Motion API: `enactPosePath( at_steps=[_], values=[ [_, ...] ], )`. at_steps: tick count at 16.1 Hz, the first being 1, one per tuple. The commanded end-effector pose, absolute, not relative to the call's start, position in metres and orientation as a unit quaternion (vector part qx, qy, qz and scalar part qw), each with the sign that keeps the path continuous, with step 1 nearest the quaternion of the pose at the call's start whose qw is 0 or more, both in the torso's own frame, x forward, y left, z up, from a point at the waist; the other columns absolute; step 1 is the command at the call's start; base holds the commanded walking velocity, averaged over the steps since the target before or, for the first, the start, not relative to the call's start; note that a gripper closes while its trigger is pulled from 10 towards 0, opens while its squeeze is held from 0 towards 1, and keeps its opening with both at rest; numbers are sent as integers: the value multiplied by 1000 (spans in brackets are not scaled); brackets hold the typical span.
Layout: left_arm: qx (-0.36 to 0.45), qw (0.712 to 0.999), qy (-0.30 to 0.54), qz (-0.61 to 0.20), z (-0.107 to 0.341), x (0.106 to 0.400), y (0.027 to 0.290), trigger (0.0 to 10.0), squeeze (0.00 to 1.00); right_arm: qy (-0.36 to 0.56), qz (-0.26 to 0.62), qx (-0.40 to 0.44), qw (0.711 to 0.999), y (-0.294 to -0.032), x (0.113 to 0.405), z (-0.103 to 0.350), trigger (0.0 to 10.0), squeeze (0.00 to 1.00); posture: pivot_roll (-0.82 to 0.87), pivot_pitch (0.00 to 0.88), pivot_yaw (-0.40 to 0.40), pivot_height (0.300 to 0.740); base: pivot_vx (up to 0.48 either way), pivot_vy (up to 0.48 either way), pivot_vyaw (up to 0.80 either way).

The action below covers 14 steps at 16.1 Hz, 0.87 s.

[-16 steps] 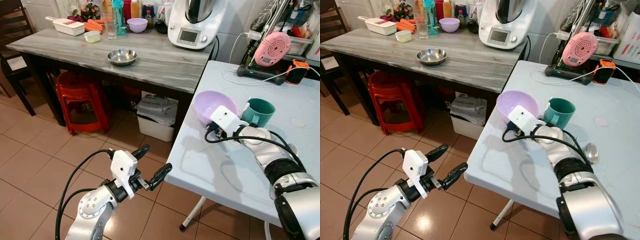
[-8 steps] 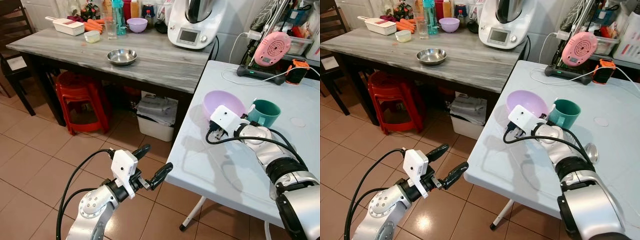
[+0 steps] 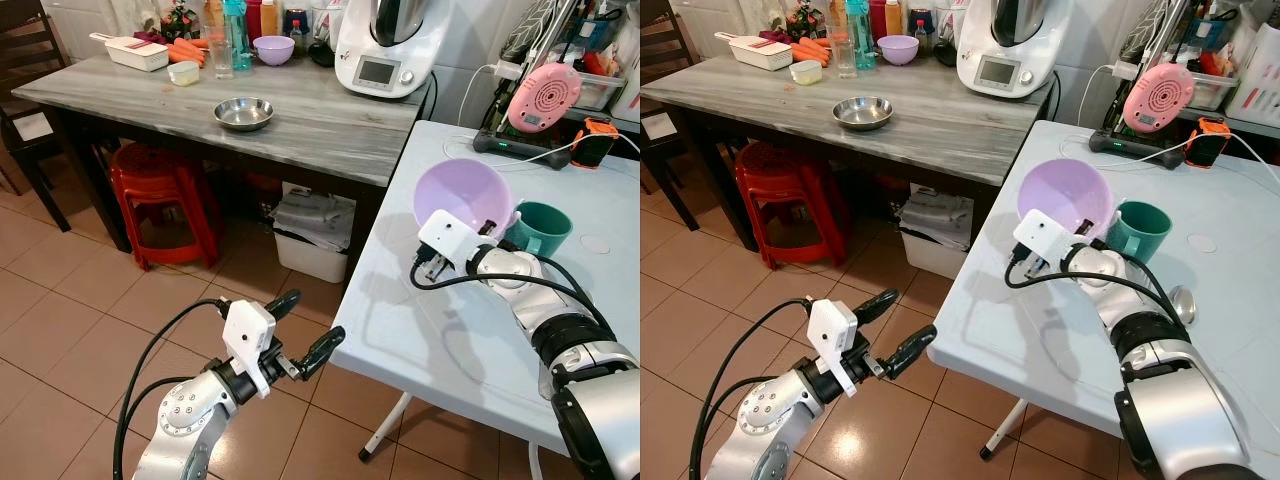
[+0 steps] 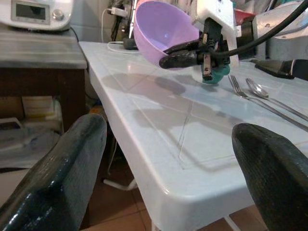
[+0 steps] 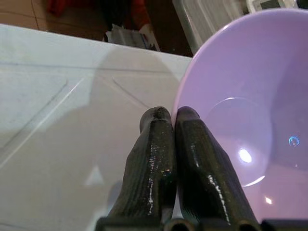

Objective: Setting the table

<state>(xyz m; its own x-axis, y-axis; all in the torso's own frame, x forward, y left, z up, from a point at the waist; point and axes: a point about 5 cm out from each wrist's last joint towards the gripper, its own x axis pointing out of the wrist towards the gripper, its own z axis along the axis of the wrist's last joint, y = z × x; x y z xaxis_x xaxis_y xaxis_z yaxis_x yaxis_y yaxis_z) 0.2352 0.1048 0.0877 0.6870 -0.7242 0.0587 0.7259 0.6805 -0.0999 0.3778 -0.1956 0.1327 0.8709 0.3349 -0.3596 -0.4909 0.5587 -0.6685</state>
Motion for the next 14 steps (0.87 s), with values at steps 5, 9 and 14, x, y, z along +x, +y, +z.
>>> enactPosePath(
  at_steps=[5,9,14],
  values=[
    [-19,954,-13,-299,91,256,120,10000,0,-43,247,-344,905,-168,379,171,0,0,13,0,-28,740,0,0,0],
    [-20,986,-13,-164,93,276,147,10000,0,-127,189,-244,943,-159,347,176,0,0,12,0,-20,740,0,0,0],
    [-13,988,-24,-152,100,291,155,10000,0,-159,123,-194,960,-151,310,170,10000,0,-6,0,7,740,0,0,0]
  ],
)
